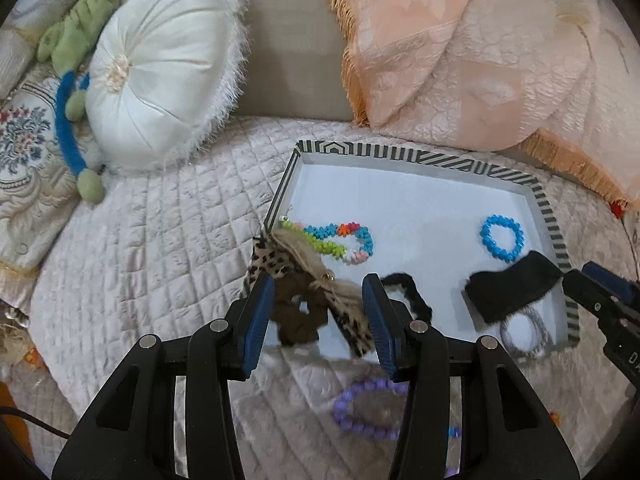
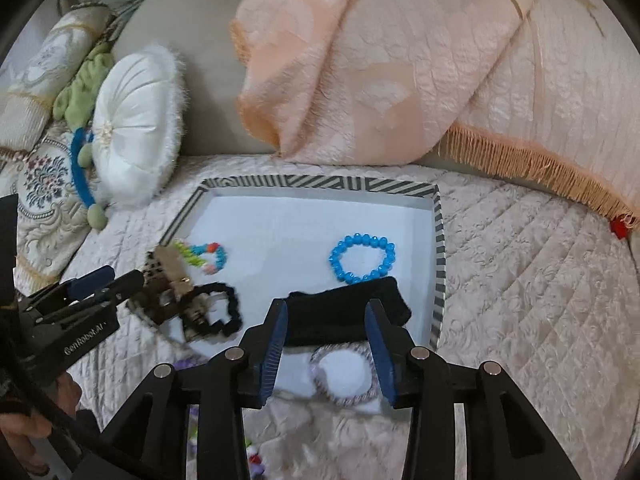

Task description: Organize jewelry

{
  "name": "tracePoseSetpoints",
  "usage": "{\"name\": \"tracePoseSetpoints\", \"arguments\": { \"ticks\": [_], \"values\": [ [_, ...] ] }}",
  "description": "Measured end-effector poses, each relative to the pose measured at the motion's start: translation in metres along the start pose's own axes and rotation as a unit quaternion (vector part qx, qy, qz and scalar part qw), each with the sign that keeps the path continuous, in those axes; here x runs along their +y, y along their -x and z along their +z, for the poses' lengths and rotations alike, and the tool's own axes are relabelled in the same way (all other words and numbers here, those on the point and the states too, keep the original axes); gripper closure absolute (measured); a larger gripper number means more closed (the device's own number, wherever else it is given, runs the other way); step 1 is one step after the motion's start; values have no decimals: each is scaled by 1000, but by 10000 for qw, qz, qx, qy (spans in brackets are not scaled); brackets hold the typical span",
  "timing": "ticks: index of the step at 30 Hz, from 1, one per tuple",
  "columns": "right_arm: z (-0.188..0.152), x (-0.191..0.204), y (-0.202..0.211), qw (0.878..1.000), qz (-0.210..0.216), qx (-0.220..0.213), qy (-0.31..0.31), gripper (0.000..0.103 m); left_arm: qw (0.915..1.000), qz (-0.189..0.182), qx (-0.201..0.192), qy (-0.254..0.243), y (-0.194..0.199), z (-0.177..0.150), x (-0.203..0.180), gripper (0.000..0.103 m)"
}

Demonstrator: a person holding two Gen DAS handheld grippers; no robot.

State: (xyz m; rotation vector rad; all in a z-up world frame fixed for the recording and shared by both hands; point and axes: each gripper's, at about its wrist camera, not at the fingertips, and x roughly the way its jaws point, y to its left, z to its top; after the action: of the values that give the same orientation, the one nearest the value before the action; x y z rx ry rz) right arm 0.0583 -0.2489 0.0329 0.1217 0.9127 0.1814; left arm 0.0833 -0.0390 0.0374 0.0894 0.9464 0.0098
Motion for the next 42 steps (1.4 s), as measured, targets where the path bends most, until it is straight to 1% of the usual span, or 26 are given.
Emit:
{"name": "tracePoseSetpoints", "arguments": {
  "ticks": [3, 9, 16, 23, 25, 27, 31, 42],
  "values": [
    [-8, 8, 13, 9999, 116, -65, 4, 64, 9999, -59, -78, 30, 16, -10, 0, 58],
    [-26, 22, 35, 9997, 183, -119, 76, 64, 9998, -67, -200, -36, 43, -31, -5, 58],
    [-44, 28, 54, 9996, 213, -191, 16, 62, 9996, -140, -249, -28, 64, -47, -6, 58],
    [-63, 25, 72, 9994, 198, -254, -122, 58, 9994, -200, -270, -7, 80, -60, -5, 58],
    [-69, 24, 76, 9994, 188, -251, -141, 53, 9994, -209, -293, 2, 84, -63, -4, 58],
    [-76, 24, 79, 9995, 188, -226, -138, 51, 9992, -215, -324, -7, 88, -65, -3, 58],
    [-86, 25, 85, 9996, 194, -186, -97, 50, 9992, -236, -331, -41, 94, -71, -4, 58],
    [-104, 32, 106, 9990, 298, -305, -143, 50, 9989, -277, -372, -68, 109, -85, -3, 58]
  ]
}}
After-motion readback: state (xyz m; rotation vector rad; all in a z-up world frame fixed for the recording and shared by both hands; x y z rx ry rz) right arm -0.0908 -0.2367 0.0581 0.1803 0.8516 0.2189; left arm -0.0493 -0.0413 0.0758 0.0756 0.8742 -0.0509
